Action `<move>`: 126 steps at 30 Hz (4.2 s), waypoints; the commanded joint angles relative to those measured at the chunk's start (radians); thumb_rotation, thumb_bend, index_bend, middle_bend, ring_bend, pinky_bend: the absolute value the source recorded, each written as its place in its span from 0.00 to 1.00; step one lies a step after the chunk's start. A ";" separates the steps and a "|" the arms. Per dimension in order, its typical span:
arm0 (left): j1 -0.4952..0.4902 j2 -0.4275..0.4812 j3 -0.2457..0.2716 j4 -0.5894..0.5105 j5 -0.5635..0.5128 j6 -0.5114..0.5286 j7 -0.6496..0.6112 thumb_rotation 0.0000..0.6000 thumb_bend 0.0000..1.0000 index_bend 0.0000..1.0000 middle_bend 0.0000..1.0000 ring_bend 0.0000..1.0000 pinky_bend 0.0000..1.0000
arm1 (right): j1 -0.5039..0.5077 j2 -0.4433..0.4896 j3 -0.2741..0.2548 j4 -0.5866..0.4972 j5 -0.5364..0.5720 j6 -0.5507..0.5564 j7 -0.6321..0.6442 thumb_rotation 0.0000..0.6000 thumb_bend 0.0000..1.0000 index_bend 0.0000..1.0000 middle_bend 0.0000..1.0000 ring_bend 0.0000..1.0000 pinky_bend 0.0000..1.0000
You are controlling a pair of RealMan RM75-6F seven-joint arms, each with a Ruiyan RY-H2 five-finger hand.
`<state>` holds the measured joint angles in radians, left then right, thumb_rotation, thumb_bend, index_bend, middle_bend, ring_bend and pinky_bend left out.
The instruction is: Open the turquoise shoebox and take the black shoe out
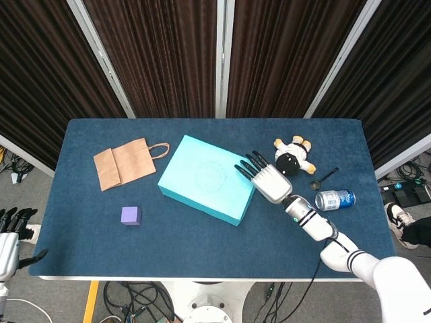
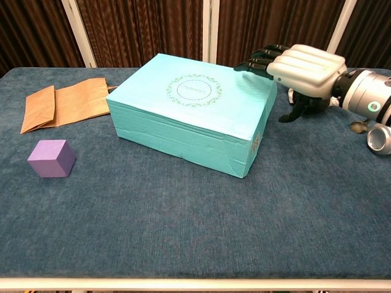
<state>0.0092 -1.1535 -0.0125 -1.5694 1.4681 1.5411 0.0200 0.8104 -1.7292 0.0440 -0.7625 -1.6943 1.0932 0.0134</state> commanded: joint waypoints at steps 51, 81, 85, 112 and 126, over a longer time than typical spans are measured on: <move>-0.009 0.025 0.008 -0.041 0.001 -0.048 -0.017 1.00 0.00 0.17 0.14 0.07 0.05 | -0.026 -0.198 0.007 0.261 0.112 0.147 0.689 1.00 0.60 0.41 0.34 0.13 0.02; -0.017 0.047 0.011 -0.091 0.006 -0.057 0.015 1.00 0.00 0.17 0.14 0.07 0.06 | -0.053 0.111 0.421 -0.401 0.658 -0.410 1.383 1.00 0.47 0.40 0.34 0.12 0.00; -0.012 0.048 0.016 -0.086 0.007 -0.052 0.011 1.00 0.00 0.17 0.14 0.07 0.06 | -0.033 0.118 0.422 -0.367 0.671 -0.443 1.281 1.00 0.34 0.20 0.24 0.03 0.00; -0.021 0.045 0.016 -0.074 0.017 -0.061 -0.001 1.00 0.00 0.17 0.14 0.07 0.06 | -0.086 0.221 0.482 -0.423 0.748 -0.565 0.981 1.00 0.09 0.00 0.04 0.00 0.00; -0.021 0.033 0.014 -0.057 0.030 -0.046 -0.019 1.00 0.00 0.17 0.14 0.07 0.06 | -0.045 0.371 0.273 -0.654 0.359 -0.389 0.364 1.00 0.08 0.00 0.14 0.00 0.00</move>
<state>-0.0124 -1.1197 0.0011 -1.6273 1.4984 1.4938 0.0021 0.7026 -1.3896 0.3639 -1.3777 -1.2698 0.7166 0.5291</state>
